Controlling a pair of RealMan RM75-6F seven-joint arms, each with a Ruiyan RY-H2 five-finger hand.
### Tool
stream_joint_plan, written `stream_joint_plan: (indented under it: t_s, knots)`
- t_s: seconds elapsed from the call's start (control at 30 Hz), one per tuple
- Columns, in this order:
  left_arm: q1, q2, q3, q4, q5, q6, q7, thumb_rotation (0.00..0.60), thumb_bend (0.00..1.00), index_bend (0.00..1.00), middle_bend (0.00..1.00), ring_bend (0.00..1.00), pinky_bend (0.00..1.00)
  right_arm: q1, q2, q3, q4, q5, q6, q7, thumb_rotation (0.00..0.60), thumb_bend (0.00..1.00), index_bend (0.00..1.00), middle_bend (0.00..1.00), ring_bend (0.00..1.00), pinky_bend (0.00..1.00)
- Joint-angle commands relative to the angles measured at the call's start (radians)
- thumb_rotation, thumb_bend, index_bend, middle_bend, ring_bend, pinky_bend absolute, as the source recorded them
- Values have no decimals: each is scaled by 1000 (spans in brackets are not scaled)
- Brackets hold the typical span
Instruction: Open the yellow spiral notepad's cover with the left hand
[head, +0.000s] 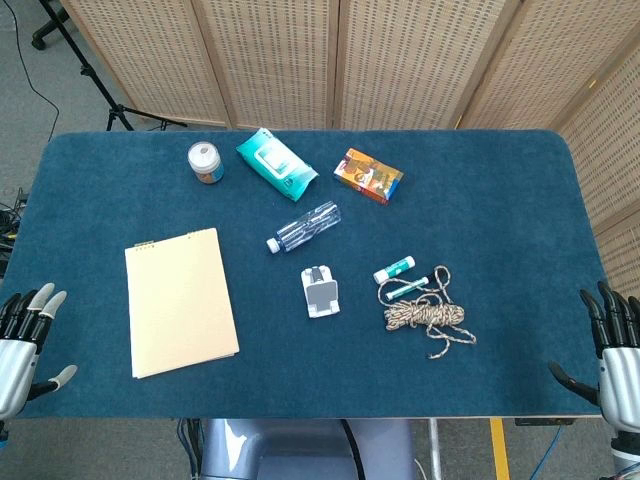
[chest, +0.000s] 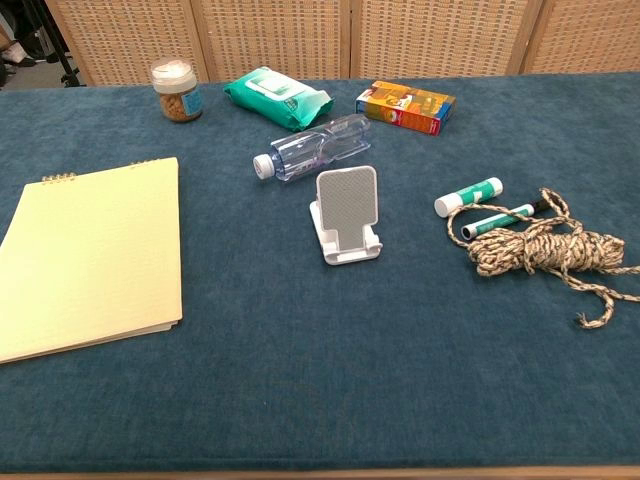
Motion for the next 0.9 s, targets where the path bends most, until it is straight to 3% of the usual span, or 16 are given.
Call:
stream_joint_plan:
  t_s: [0.03,0.37,0.5,0.67,0.7,0.9]
  knots:
    - [1,-4,-1,4,0,4,3,600,0,0,0,0,0,1,6,-3,-3,0,-5,19,600,0,0,0,0,0]
    - [3,-22,2,6,3,5,28,600,0,0,0,0,0,2,8,-4,-4,-3,-7,28,600,0,0,0,0,0]
    - [-15,-48,17,16,-12,-61,63,600,0,0,0,0,0,6,10,-11,-16,15,-34,27,600,0,0,0,0,0]
    - [-69,-158,40,110,1,-181,94,600,4,0,0,0,0,9,13,-14,-22,12,-41,31,600,0,0,0,0,0]
    - [-86,-215,61,167,23,-225,116,600,10,0,0,0,0,10,14,-16,-22,12,-47,38,600,0,0,0,0,0]
    - [-90,-303,66,269,21,-236,116,600,81,0,0,0,0,13,20,-16,-23,19,-54,54,600,0,0,0,0,0]
